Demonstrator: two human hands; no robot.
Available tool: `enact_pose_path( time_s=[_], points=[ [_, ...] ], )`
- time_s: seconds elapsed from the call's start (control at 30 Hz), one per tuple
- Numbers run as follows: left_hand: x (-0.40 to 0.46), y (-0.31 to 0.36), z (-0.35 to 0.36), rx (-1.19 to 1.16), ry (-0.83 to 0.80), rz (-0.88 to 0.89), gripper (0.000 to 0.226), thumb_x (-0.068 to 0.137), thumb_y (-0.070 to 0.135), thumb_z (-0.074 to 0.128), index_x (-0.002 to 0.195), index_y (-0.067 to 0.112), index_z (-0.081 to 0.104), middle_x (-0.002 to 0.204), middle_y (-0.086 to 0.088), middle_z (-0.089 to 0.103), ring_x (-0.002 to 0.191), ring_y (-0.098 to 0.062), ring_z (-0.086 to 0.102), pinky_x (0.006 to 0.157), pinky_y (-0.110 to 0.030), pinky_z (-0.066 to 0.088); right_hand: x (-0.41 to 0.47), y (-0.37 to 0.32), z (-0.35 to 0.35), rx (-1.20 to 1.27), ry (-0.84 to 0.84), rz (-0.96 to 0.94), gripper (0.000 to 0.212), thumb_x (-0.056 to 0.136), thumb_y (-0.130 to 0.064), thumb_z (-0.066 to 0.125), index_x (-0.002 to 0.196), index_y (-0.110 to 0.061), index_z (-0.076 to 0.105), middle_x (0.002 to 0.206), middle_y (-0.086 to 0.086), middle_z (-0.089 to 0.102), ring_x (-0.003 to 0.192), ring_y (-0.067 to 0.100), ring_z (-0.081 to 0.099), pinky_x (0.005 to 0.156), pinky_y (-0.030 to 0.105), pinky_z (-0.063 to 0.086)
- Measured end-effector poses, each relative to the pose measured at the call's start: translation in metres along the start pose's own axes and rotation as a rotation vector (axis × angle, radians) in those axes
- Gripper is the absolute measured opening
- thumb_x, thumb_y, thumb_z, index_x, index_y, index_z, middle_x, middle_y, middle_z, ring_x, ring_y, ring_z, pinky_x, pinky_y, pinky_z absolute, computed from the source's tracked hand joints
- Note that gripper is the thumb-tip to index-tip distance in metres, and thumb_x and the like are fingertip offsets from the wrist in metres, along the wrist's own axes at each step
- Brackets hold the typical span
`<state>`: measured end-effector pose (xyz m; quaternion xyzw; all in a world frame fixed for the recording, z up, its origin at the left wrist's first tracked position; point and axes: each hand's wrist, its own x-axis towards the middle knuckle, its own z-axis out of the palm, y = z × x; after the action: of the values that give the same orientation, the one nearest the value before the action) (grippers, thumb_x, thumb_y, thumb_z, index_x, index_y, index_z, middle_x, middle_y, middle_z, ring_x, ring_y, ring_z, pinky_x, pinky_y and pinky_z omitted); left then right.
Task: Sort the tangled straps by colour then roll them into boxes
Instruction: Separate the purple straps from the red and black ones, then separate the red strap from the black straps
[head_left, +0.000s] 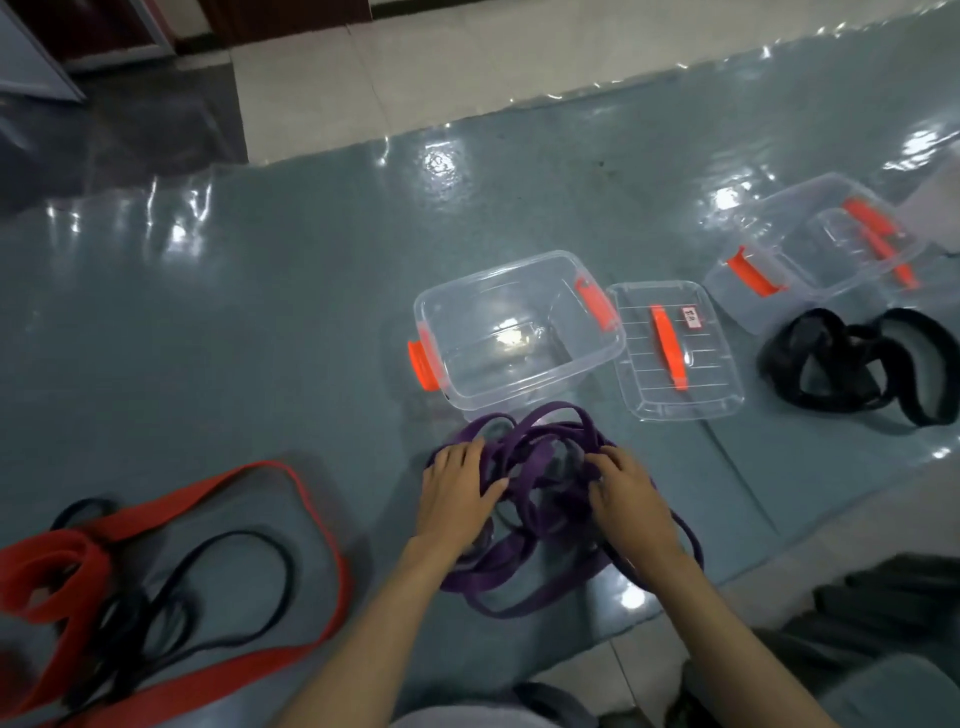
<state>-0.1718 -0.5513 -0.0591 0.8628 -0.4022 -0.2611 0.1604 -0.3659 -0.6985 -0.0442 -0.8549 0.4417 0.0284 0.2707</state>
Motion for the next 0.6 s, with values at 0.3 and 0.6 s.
enact_pose_path(
  time_s=[0.3, 0.6],
  points=[
    [-0.066, -0.027, -0.030, 0.277, 0.100, 0.102, 0.046, 0.100, 0.042, 0.056, 0.142, 0.024, 0.053, 0.140, 0.003, 0.056, 0.130, -0.023, 0.051, 0.102, -0.038, 0.042, -0.020, -0.062, -0.016, -0.088, 0.019, -0.304, 0.034, 0.100, -0.016, 0.055, 0.133, -0.019, 0.061, 0.132, 0.001, 0.058, 0.117, 0.027, 0.055, 0.082, 0.040, 0.056],
    [-0.178, -0.102, -0.067, 0.365, 0.191, -0.133, 0.040, 0.099, 0.046, 0.053, 0.130, 0.022, 0.062, 0.130, -0.003, 0.061, 0.126, -0.027, 0.054, 0.098, -0.044, 0.047, -0.072, -0.159, 0.061, -0.079, -0.242, -0.530, 0.055, 0.100, -0.027, 0.056, 0.152, -0.026, 0.039, 0.139, 0.005, 0.053, 0.127, 0.032, 0.055, 0.094, 0.048, 0.053]
  ],
)
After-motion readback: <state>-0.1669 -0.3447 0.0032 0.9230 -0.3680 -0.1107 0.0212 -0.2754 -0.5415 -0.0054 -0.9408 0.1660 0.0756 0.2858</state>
